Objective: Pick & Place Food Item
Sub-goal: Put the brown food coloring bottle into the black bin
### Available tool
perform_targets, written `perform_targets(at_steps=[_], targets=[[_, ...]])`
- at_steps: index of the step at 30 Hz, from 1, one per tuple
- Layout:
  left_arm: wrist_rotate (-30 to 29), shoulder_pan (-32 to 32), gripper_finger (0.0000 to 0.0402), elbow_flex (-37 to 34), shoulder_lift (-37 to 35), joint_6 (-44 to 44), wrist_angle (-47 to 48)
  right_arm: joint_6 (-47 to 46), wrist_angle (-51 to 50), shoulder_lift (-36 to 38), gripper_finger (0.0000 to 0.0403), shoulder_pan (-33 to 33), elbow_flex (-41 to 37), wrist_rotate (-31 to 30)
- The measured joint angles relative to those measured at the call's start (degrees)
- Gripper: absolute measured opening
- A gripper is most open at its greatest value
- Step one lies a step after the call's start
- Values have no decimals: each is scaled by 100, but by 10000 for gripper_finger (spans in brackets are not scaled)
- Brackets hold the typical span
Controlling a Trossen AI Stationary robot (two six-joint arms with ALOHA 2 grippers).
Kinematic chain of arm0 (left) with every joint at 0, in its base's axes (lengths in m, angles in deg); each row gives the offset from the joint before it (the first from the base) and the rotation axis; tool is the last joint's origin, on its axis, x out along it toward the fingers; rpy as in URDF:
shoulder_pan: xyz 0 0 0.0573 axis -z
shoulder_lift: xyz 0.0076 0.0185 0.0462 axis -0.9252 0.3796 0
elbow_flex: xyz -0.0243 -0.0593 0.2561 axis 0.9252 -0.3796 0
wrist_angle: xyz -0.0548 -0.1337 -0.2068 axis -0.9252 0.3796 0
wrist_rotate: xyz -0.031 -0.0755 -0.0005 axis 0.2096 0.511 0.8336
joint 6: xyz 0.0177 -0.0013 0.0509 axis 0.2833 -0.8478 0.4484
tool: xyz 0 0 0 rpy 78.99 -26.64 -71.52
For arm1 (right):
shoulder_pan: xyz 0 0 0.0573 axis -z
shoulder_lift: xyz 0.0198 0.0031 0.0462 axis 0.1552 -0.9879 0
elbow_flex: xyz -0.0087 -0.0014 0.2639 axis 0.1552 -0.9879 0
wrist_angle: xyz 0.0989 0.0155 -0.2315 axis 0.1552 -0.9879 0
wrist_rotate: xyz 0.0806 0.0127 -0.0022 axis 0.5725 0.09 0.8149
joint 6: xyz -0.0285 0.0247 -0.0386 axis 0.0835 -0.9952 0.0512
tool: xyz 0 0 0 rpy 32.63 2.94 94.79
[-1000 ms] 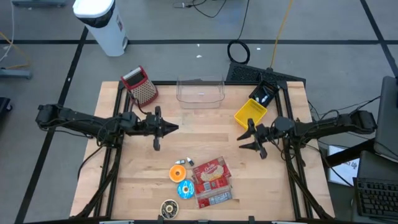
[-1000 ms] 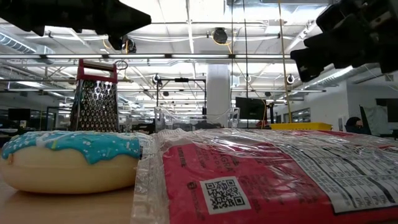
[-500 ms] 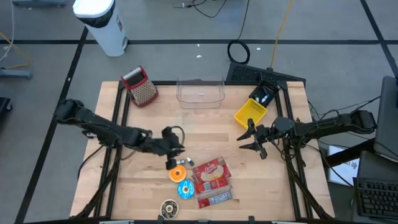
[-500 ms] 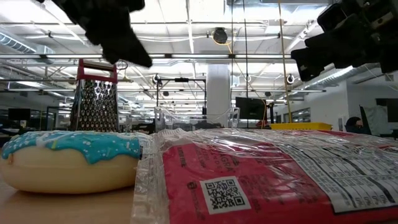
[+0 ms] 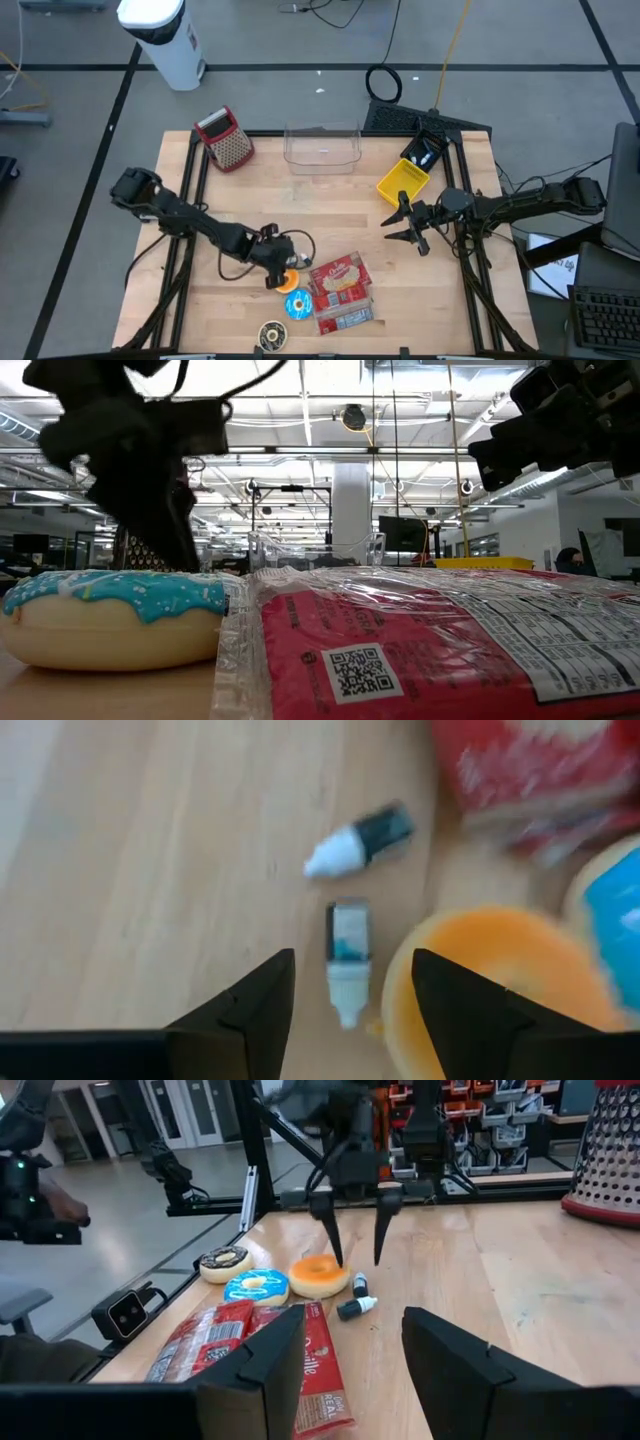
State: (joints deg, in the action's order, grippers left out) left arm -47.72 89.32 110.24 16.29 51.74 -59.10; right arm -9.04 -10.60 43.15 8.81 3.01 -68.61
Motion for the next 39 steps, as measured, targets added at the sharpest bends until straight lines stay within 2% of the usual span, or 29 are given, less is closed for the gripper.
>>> perform_targets(at_steps=[7,16,21,31,39], targets=[[-242,-42,207,2,433,-72,46,15,-11,0,155,0,0,0],[-243,-52,207,4,455,66,51,9,-13,0,155,0,0,0],[-658,-50,207,-2,466,419,4,10,-13,0,155,0,0,0],[-463,-61,206,-4,466,896,-374,11,-18,0,155,0,0,0],[-456,-70,154,-5,466,893,-346,15,-35,0,155,0,0,0]])
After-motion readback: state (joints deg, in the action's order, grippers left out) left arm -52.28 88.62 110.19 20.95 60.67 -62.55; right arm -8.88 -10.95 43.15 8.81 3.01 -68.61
